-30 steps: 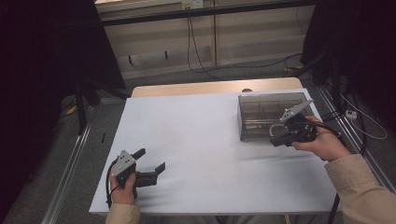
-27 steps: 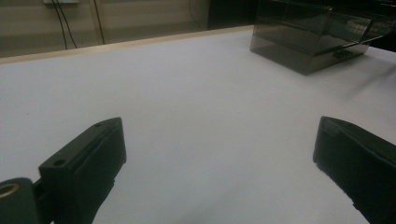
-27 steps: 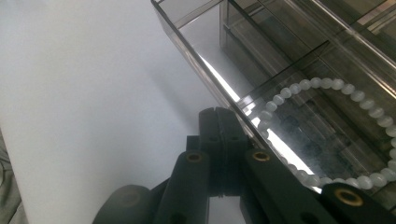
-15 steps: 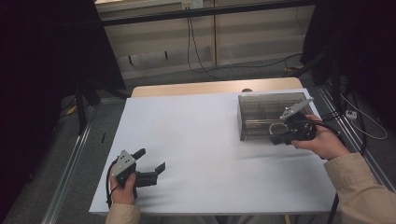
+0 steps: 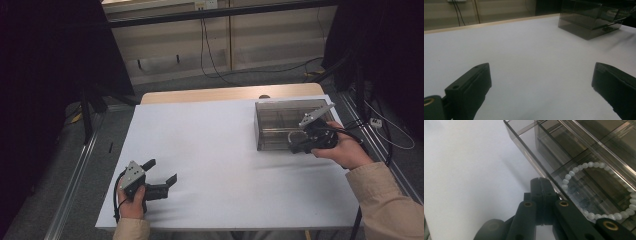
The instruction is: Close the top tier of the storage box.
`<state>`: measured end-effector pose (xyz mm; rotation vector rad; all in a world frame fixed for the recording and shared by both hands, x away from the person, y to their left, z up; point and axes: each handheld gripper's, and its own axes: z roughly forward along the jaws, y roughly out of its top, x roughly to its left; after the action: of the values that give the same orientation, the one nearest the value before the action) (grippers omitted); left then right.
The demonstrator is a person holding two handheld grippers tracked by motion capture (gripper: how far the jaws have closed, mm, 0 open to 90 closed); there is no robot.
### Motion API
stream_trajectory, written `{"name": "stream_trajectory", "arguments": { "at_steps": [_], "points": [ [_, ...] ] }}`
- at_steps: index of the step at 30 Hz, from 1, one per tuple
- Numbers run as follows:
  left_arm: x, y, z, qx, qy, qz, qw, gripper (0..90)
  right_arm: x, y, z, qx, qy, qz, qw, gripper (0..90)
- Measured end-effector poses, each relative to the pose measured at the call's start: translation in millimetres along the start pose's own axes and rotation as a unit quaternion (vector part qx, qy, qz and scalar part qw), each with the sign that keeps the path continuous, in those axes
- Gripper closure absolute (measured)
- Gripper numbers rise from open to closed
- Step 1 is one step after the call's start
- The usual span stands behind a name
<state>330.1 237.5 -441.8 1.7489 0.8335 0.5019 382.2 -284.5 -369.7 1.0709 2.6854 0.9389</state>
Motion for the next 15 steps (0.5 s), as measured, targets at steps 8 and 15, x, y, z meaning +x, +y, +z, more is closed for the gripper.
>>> {"name": "stream_trajectory", "arguments": {
  "at_steps": [8, 15],
  "points": [
    [0.1, 0.0, 0.0, 0.001, 0.0, 0.001, 1.0, 2.7, -1.0, 1.0, 0.5, 0.0, -0.003, 0.0, 1.0, 90.0],
    [0.1, -0.1, 0.2, 0.002, 0.0, 0.001, 1.0, 2.7, -2.3, 1.4, 1.1, -0.002, -0.003, 0.0, 1.0, 90.0]
  ]
}}
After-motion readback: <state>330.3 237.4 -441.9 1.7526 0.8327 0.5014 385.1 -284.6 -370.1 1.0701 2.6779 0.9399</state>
